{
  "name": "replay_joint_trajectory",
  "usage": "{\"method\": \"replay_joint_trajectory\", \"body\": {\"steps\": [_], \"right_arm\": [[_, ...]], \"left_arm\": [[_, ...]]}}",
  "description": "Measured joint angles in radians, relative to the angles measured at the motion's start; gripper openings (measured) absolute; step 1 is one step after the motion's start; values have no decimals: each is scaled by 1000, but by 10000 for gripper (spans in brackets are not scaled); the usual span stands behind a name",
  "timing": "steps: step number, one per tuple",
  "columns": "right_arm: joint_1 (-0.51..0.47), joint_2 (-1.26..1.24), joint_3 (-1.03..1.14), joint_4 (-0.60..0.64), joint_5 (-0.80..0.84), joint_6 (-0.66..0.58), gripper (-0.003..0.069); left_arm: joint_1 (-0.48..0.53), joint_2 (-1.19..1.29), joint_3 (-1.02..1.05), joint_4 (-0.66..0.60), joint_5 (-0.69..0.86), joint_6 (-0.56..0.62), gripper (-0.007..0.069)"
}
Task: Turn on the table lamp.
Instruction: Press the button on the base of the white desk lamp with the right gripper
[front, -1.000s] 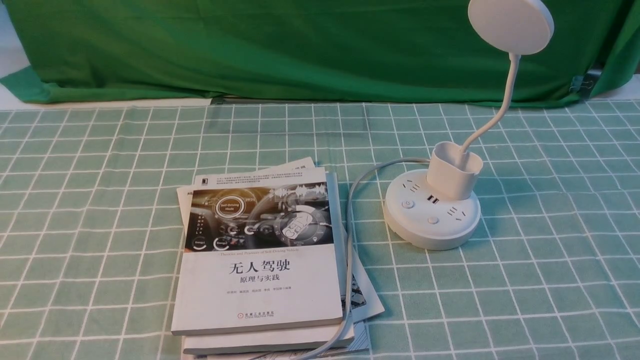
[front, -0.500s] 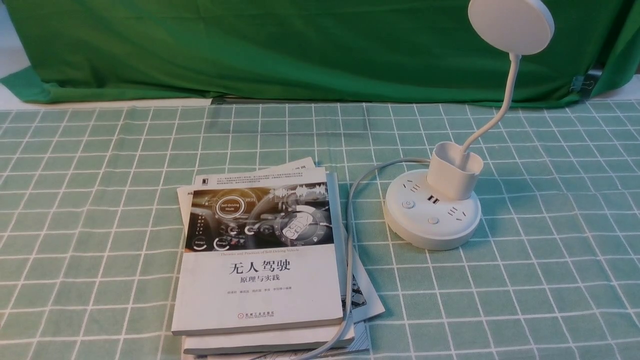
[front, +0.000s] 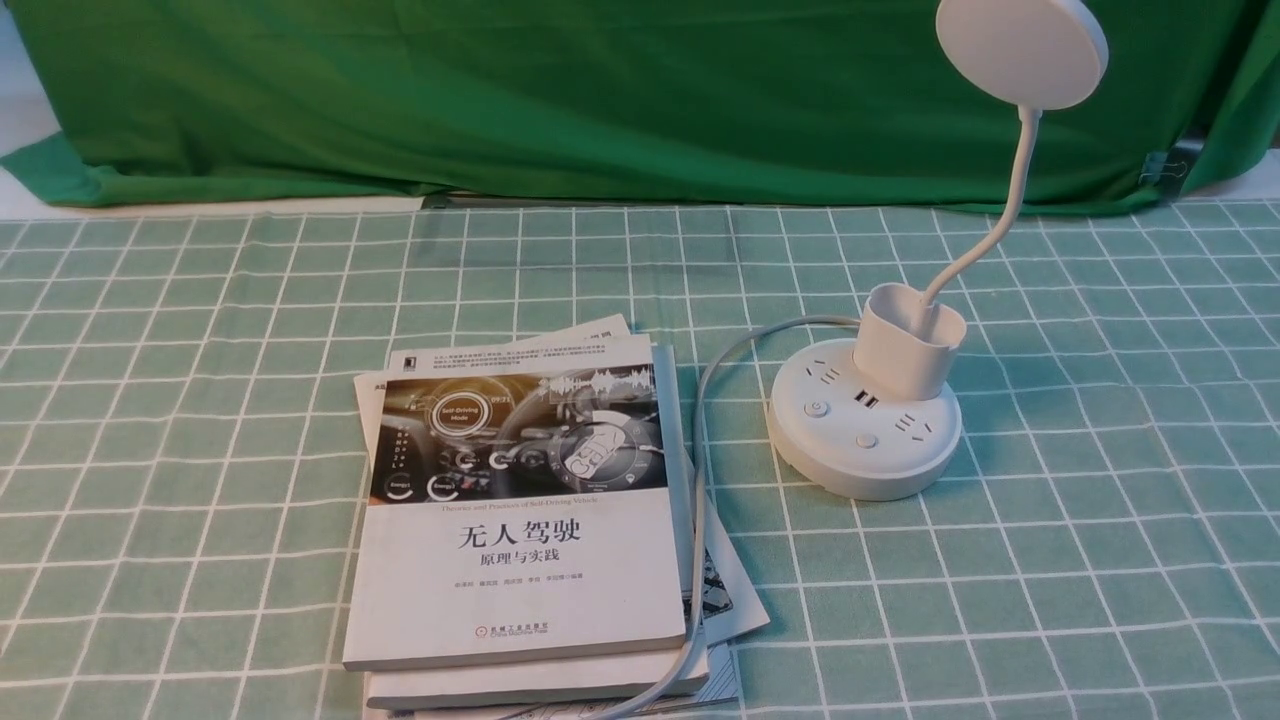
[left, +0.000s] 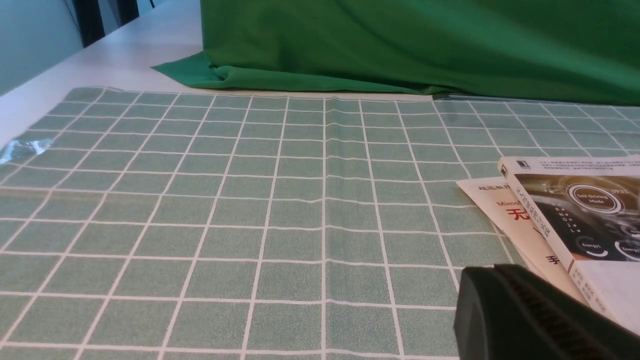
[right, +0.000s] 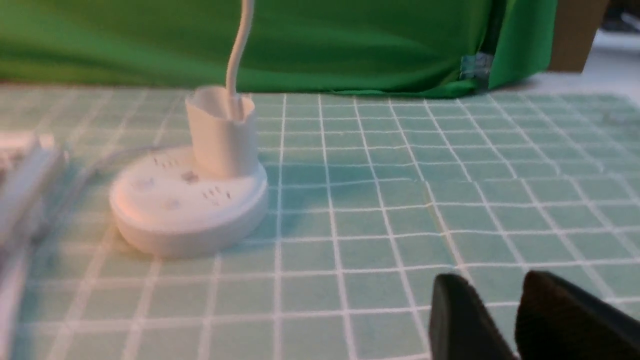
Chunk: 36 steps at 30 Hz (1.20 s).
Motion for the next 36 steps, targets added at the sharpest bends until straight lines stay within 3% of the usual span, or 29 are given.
{"method": "replay_joint_trajectory", "body": {"steps": [3,5,11,20,23,26,28,31,36], "right_arm": [[0,0,0,53,-85,301,241],[0,0,0,68,-155,420,241],[0,0,0,80,-231,494,241],[0,0,0,80,-232,458,241],[0,0,-6,80,-218,385,221],[9,77,-148,80,-73,121,74],[22,158,-261,80,14,-17,37],[47,357,-499,80,233,-279,27],[82,646,-791,80,554,-501,27]], "left_arm": [[0,0,0,0,0,0,21],[0,0,0,0,0,0,21],[0,0,0,0,0,0,21],[0,0,0,0,0,0,21],[0,0,0,0,0,0,21],[0,0,0,0,0,0,21],[0,0,0,0,0,0,21],[0,0,0,0,0,0,21],[0,0,0,0,0,0,21]]}}
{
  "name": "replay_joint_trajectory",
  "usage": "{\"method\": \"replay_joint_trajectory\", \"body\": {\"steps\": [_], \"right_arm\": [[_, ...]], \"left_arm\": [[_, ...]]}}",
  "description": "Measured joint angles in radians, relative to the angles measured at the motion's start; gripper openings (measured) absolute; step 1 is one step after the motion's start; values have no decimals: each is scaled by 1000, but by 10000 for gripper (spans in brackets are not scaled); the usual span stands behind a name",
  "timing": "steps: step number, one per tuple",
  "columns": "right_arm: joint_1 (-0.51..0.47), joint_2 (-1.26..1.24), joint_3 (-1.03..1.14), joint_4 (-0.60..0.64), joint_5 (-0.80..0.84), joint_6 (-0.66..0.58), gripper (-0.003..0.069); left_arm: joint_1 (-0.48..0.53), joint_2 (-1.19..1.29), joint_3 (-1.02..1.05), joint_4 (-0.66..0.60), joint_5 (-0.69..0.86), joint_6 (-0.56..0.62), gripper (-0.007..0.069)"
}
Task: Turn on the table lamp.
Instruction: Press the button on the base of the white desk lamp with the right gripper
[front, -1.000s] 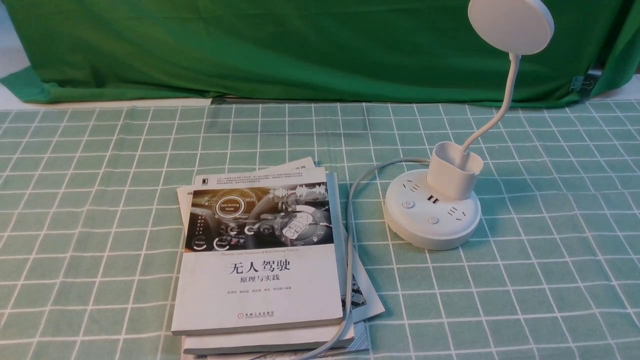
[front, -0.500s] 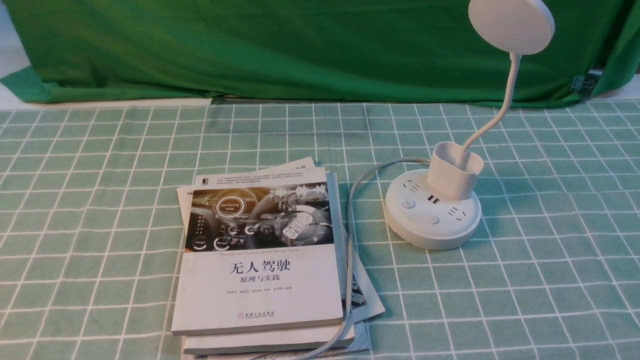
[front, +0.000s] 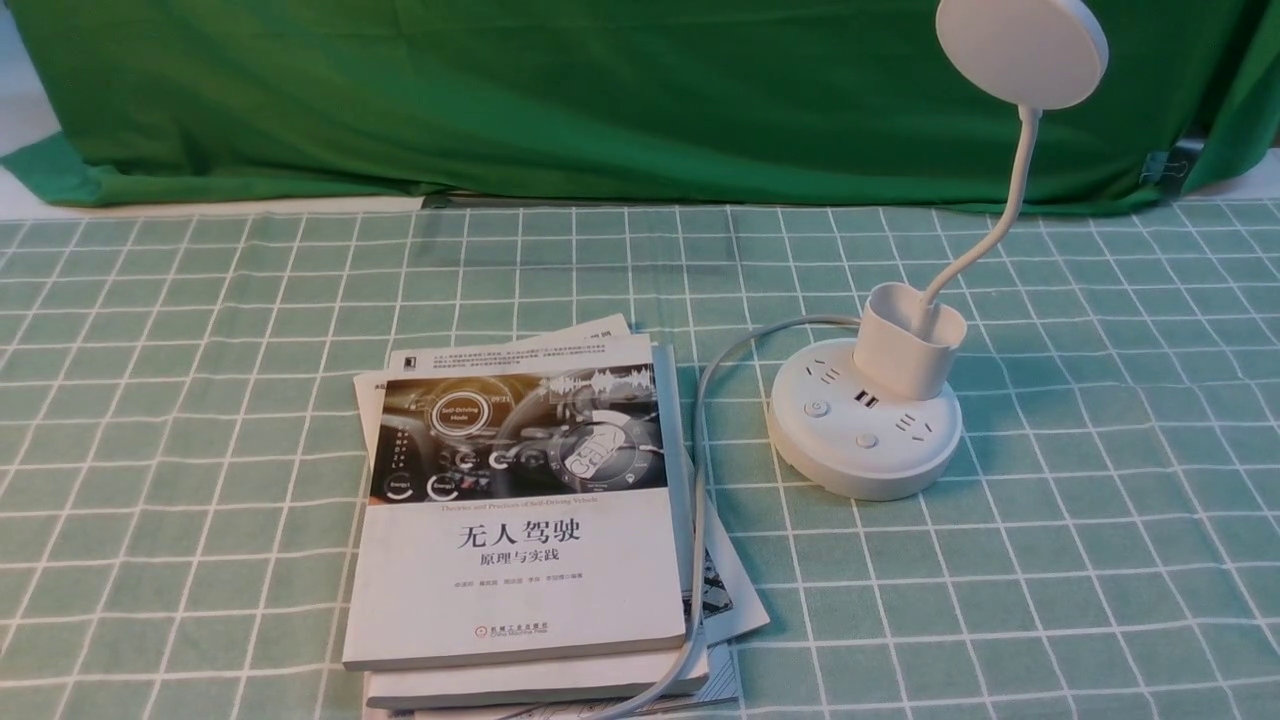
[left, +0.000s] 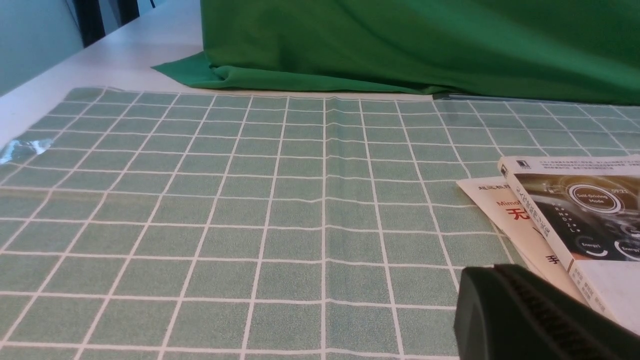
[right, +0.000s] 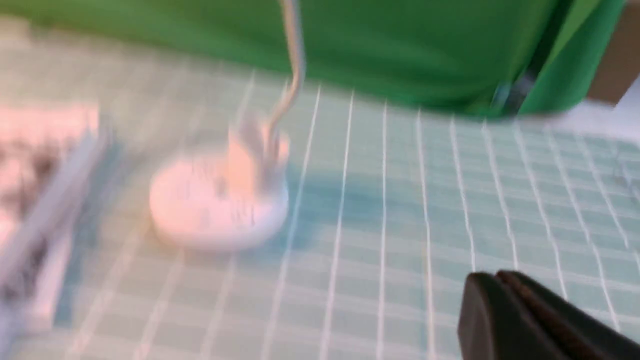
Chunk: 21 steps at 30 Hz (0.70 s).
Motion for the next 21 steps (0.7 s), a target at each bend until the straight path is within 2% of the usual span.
{"method": "replay_joint_trajectory", "body": {"steps": [3,8,12,17,21], "right_arm": [[51,183,-152,0,153,-38,27],[154,369,-258,6,201,-59,27],[196,515,-282,12,148,-66,27],[199,612,-283,20,87,-40,27],[199,668,-274,90,-64,-24,27]], "left_arm": [[0,0,0,0,0,0,21],[0,0,0,0,0,0,21],[0,0,0,0,0,0,21],[0,0,0,0,0,0,21],[0,0,0,0,0,0,21]]}}
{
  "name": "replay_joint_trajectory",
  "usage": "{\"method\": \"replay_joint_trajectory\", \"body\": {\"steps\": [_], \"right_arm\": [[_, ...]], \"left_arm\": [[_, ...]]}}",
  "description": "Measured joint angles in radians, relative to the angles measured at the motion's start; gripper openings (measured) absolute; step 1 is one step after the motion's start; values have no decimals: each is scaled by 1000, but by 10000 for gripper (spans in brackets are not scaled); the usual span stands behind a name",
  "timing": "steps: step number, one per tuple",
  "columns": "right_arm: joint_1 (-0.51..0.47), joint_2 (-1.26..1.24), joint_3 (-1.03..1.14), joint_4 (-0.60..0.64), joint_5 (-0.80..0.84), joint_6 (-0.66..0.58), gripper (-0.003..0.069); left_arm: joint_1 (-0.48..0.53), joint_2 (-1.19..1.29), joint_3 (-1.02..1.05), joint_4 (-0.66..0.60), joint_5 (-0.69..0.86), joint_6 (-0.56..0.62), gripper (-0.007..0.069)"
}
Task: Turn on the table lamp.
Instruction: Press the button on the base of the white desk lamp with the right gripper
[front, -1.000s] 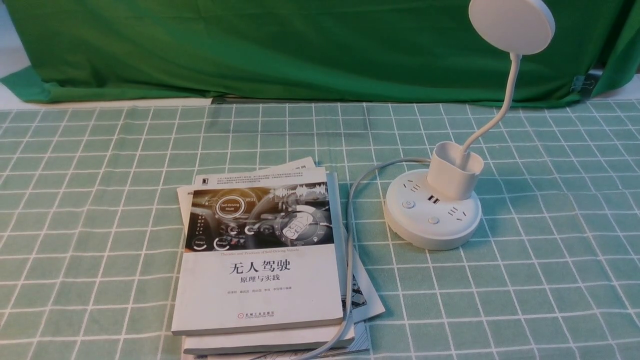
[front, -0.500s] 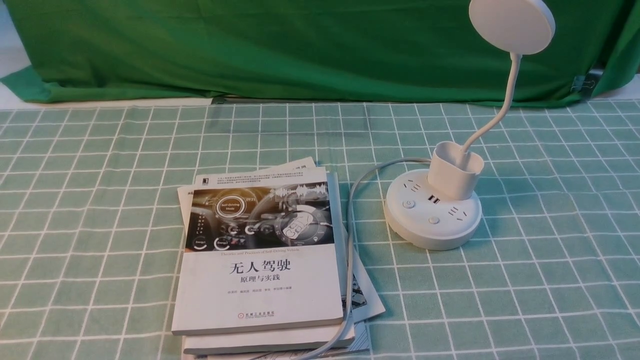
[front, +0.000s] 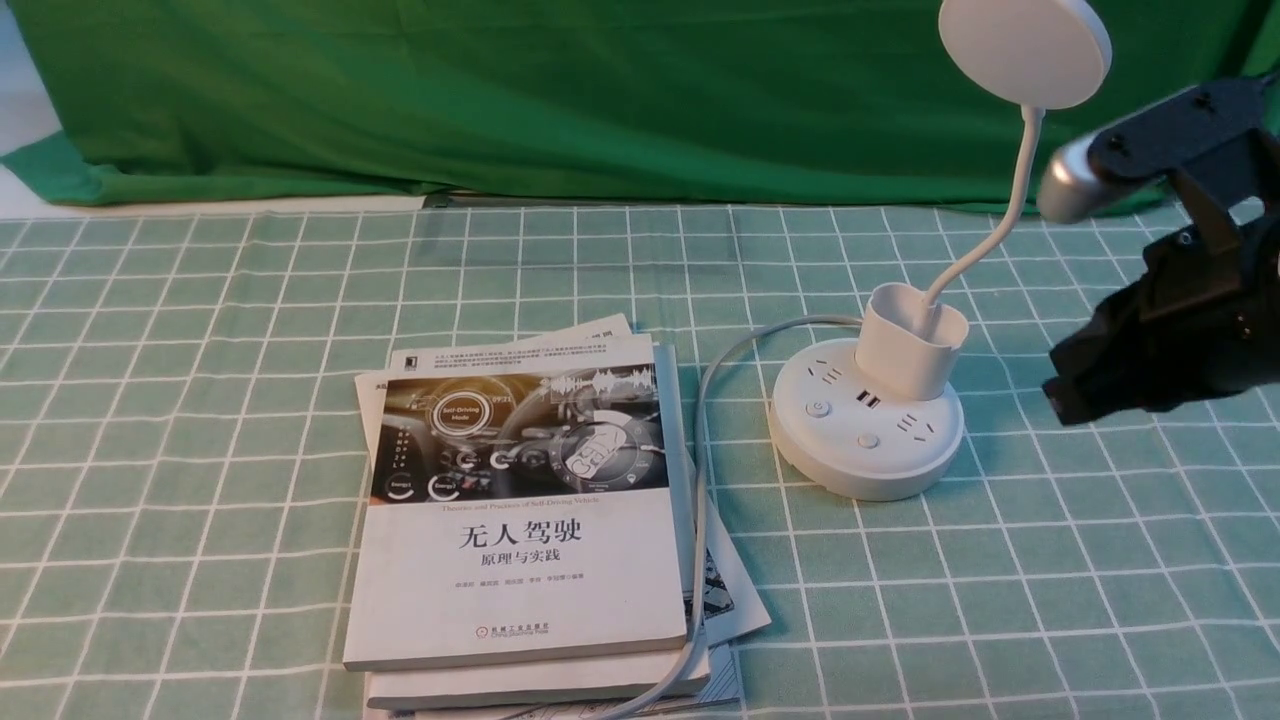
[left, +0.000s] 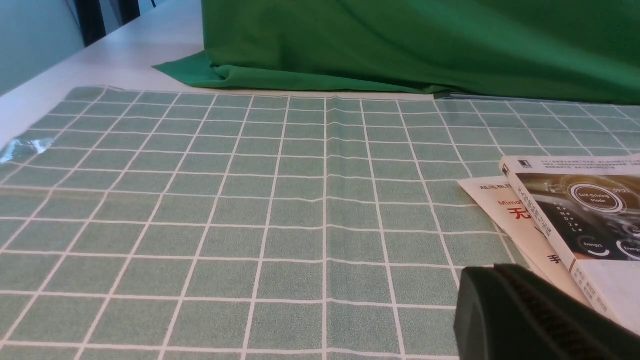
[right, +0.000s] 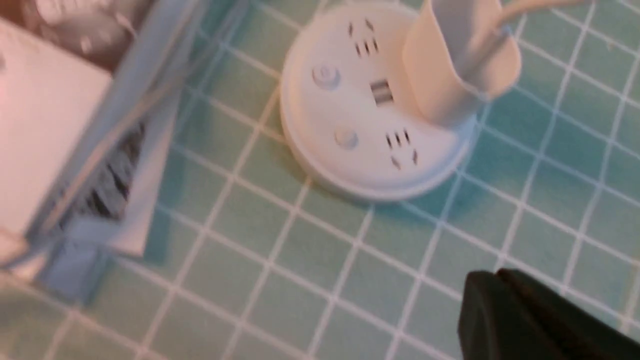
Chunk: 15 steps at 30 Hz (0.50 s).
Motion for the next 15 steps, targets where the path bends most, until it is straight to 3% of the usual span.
{"method": "replay_joint_trajectory", "body": {"steps": [8,15], "right_arm": [[0,17,196,137,-365,-6,27],[0,116,246,217,-467,-31,27]], "left_arm": [[0,0,0,0,0,0,21],[0,0,0,0,0,0,21]]}}
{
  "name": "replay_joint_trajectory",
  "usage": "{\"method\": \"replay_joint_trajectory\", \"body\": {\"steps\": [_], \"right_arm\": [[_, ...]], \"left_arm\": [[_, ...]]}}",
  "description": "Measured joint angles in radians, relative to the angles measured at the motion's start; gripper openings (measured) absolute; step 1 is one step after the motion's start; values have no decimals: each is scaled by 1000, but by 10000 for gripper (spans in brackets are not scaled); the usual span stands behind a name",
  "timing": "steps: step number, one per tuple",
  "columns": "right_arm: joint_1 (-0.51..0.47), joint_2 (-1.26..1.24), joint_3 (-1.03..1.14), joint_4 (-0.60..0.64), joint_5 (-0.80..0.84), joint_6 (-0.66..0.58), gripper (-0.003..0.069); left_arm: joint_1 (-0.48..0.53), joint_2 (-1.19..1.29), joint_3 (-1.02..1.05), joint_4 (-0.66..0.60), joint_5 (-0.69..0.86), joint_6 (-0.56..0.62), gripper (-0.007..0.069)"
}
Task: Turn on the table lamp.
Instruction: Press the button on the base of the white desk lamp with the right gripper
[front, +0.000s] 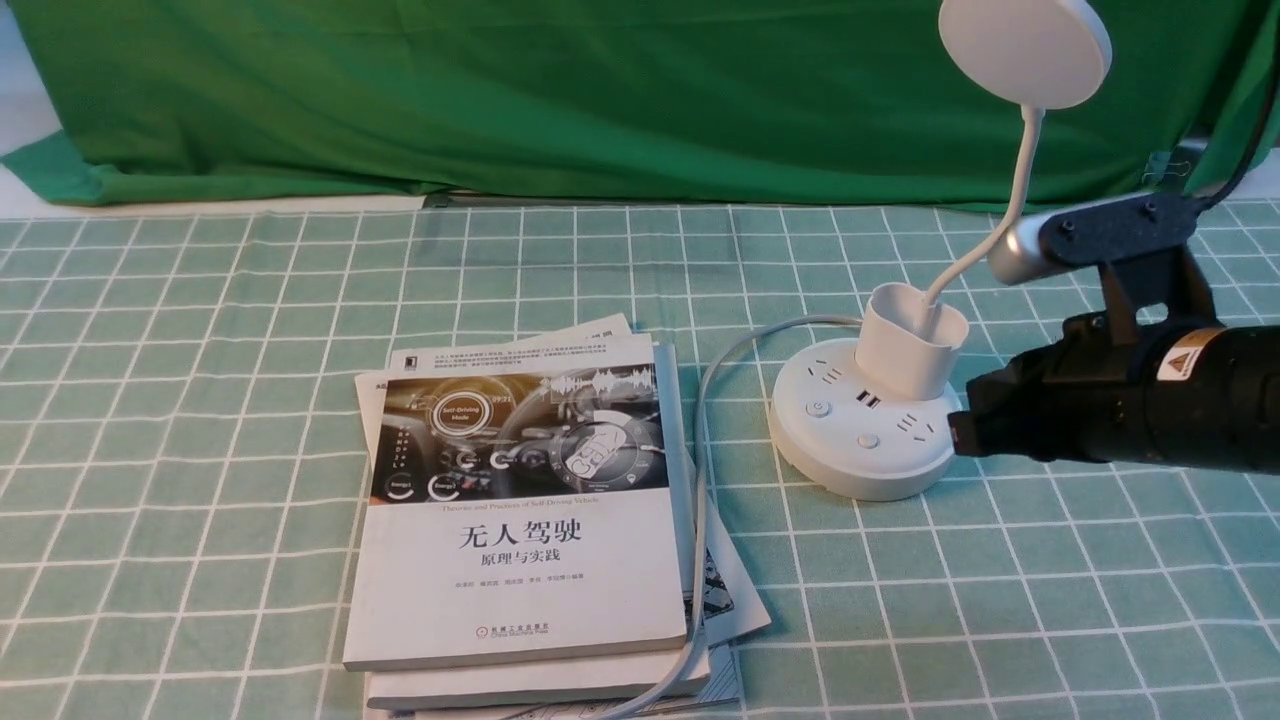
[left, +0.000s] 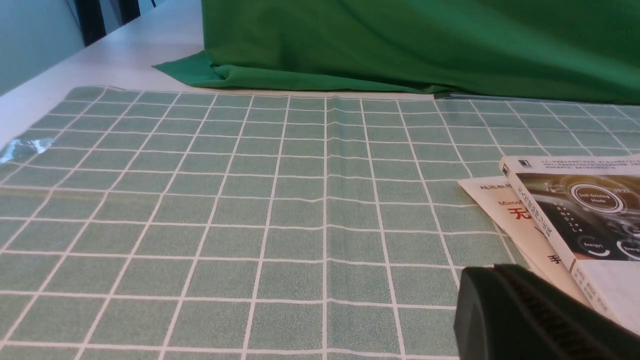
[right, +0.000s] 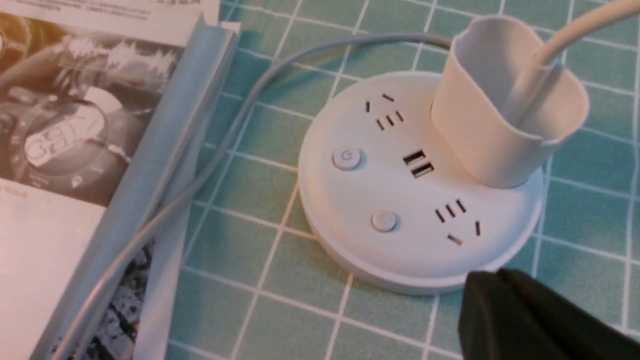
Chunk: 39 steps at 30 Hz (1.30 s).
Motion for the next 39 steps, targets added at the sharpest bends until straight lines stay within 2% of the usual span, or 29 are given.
{"method": "replay_joint_trajectory", "body": {"steps": [12,27,39], "right_arm": [[1,229,-27,75,-154,-25,27],[23,397,-206,107,-106,-17,27],[32,429,-220,111,-115,-18,27]], "left_arm": [[0,0,0,0,0,0,21],[0,0,0,0,0,0,21],[0,0,0,0,0,0,21]]}}
